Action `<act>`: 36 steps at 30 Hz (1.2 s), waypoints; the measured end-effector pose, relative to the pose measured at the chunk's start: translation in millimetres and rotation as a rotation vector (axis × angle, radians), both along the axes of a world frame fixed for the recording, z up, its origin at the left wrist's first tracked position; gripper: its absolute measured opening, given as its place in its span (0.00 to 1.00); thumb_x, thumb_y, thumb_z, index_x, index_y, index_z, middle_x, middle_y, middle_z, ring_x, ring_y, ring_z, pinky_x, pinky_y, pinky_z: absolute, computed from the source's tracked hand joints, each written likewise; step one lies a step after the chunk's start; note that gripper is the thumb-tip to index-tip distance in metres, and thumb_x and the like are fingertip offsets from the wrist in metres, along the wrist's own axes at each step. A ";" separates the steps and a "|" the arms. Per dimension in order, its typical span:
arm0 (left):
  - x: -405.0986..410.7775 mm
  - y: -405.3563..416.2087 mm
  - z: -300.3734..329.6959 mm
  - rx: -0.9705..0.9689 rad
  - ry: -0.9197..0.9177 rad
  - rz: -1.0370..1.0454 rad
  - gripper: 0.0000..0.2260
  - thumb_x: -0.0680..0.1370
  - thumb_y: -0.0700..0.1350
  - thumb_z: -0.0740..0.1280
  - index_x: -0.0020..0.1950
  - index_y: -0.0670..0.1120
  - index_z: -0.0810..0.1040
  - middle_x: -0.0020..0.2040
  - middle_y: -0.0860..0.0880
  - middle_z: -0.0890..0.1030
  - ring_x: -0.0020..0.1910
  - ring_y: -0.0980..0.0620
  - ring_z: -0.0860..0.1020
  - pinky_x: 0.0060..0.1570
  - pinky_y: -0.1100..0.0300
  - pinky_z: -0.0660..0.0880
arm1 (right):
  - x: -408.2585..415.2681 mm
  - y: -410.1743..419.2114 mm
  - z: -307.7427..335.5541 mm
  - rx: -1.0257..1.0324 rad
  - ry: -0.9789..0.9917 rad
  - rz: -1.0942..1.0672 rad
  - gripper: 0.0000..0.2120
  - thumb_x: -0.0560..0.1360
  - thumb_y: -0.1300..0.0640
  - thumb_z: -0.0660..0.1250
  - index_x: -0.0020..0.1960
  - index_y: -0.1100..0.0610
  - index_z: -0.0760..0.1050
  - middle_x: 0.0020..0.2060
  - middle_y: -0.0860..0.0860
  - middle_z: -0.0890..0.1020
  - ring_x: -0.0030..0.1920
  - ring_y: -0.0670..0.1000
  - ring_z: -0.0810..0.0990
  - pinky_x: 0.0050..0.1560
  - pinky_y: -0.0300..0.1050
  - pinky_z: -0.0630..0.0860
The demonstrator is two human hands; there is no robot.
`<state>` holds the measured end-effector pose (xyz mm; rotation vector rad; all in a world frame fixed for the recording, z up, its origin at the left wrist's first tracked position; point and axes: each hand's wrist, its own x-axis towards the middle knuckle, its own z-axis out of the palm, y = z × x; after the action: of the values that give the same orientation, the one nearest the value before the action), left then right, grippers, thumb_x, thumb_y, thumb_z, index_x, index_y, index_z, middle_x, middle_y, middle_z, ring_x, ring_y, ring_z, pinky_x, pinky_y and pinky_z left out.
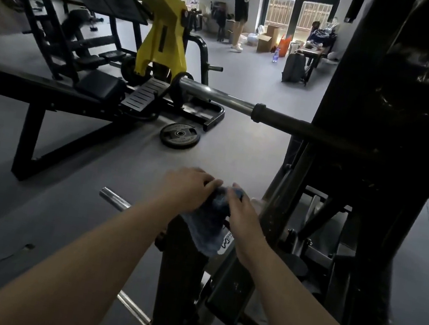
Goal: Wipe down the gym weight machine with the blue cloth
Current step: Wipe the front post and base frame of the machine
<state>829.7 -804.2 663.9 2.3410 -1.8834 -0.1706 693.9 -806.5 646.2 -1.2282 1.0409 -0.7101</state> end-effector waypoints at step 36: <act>-65.5 30.3 -103.6 -0.830 0.240 0.243 0.25 0.80 0.60 0.49 0.72 0.50 0.47 0.73 0.41 0.50 0.73 0.37 0.49 0.71 0.40 0.52 | 19.3 -24.1 -26.0 -0.016 -0.299 0.117 0.09 0.79 0.58 0.58 0.53 0.55 0.76 0.53 0.56 0.80 0.58 0.54 0.78 0.59 0.47 0.75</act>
<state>764.1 -773.9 560.3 1.8291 -1.2029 0.2903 713.2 -830.5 620.1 -1.1452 0.7132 -0.7843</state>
